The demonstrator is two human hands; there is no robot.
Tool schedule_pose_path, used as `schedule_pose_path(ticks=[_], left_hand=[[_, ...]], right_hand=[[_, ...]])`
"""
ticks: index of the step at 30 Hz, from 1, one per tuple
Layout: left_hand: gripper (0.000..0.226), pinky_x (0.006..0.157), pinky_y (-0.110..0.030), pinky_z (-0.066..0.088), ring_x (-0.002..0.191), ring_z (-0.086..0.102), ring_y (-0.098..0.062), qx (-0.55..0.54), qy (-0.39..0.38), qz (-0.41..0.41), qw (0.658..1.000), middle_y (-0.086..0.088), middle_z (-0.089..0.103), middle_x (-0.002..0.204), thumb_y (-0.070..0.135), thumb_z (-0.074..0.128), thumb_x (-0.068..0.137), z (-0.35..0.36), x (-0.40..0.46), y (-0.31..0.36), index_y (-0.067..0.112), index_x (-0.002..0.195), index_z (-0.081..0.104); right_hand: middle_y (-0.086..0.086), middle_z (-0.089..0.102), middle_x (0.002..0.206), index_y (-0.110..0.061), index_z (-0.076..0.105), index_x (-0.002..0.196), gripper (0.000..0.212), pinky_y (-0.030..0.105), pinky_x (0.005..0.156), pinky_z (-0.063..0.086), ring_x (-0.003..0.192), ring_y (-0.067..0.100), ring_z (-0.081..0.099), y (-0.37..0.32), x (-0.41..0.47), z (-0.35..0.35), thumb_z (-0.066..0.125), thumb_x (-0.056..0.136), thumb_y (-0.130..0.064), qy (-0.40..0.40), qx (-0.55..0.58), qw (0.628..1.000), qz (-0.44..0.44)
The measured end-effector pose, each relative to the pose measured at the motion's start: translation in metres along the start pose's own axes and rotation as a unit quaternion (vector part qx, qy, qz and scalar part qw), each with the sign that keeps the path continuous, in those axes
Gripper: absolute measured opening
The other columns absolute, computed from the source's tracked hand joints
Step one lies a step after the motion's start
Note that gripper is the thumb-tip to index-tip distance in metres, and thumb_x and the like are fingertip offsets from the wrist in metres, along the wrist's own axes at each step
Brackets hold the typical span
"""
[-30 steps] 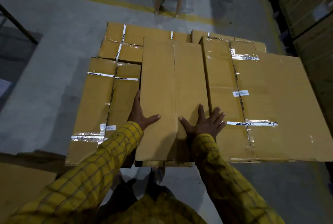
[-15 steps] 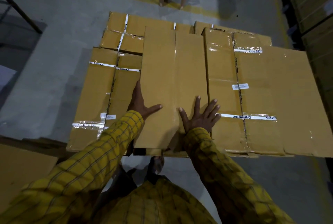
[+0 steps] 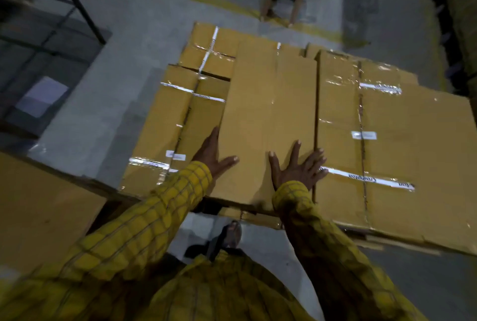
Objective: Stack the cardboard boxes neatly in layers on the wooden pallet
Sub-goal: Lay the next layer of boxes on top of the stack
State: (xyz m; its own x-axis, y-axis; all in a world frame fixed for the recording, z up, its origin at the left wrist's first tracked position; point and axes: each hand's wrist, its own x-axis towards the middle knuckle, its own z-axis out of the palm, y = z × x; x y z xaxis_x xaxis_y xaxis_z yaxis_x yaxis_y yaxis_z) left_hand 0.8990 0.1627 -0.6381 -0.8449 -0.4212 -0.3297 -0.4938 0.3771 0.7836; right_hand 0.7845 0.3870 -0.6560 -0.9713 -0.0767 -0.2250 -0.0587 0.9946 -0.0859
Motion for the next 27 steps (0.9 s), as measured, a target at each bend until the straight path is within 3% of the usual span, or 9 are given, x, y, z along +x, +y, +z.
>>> schedule_pose_path(ticks=[2,8,12,15,18,23,27], left_hand=[[0.12,0.12,-0.029,0.026,0.153,0.028,-0.025,-0.004,0.027,0.015,1.0,-0.012,0.022,0.168,0.065,0.07,0.076,-0.019,-0.023,-0.019,0.017,0.165,0.005],[0.088,0.12,-0.024,0.021,0.15,0.023,-0.013,-0.022,0.207,0.014,0.978,-0.011,0.022,0.167,0.03,0.069,0.097,-0.103,-0.106,-0.087,0.009,0.163,0.015],[0.082,0.124,-0.03,0.019,0.156,0.018,-0.028,-0.044,0.285,-0.042,0.957,-0.014,0.017,0.169,0.028,0.064,0.101,-0.151,-0.178,-0.153,0.01,0.162,0.014],[0.081,0.117,-0.008,0.016,0.156,0.016,-0.027,-0.071,0.323,-0.092,0.939,-0.014,0.015,0.17,0.03,0.063,0.101,-0.177,-0.235,-0.208,0.008,0.163,0.016],[0.083,0.123,-0.028,0.02,0.157,0.015,-0.034,-0.079,0.332,-0.134,0.93,-0.017,0.014,0.169,0.033,0.063,0.1,-0.197,-0.284,-0.262,0.007,0.163,0.015],[0.083,0.125,-0.043,0.024,0.158,0.013,-0.032,-0.112,0.336,-0.197,0.914,-0.013,0.012,0.171,0.029,0.064,0.101,-0.214,-0.338,-0.334,0.011,0.164,0.013],[0.084,0.123,-0.031,0.023,0.158,0.012,-0.028,-0.152,0.346,-0.239,0.894,-0.011,0.008,0.172,0.028,0.064,0.101,-0.226,-0.348,-0.379,0.011,0.164,0.012]], right_hand=[[0.021,-0.007,0.171,-0.039,0.007,0.164,0.097,0.067,0.121,0.0,0.156,0.045,-0.004,-0.022,-0.016,0.002,0.016,0.083,-0.091,0.008,0.027,0.999,-0.042],[0.014,0.0,0.173,-0.034,0.019,0.164,0.093,0.065,0.123,0.003,0.157,0.044,0.0,-0.143,-0.095,0.016,0.019,0.086,-0.083,-0.002,0.062,0.965,-0.254],[0.012,0.001,0.173,-0.034,0.02,0.164,0.089,0.062,0.124,0.006,0.158,0.042,0.0,-0.222,-0.172,0.039,0.022,0.089,-0.08,-0.028,0.056,0.917,-0.394],[0.014,0.009,0.172,-0.03,0.029,0.162,0.085,0.064,0.123,0.013,0.157,0.045,0.007,-0.268,-0.234,0.064,0.033,0.091,-0.075,-0.058,0.098,0.869,-0.482],[0.008,0.003,0.173,-0.031,0.02,0.164,0.089,0.06,0.125,0.01,0.158,0.04,-0.002,-0.308,-0.287,0.093,0.031,0.088,-0.078,-0.124,0.076,0.842,-0.519],[0.0,-0.013,0.172,-0.039,0.004,0.164,0.083,0.053,0.127,0.003,0.159,0.031,-0.013,-0.366,-0.346,0.141,0.042,0.098,-0.071,-0.2,-0.026,0.823,-0.532],[-0.001,-0.018,0.172,-0.041,-0.003,0.163,0.084,0.051,0.128,0.0,0.158,0.029,-0.016,-0.404,-0.36,0.17,0.036,0.097,-0.074,-0.24,-0.073,0.814,-0.525]])
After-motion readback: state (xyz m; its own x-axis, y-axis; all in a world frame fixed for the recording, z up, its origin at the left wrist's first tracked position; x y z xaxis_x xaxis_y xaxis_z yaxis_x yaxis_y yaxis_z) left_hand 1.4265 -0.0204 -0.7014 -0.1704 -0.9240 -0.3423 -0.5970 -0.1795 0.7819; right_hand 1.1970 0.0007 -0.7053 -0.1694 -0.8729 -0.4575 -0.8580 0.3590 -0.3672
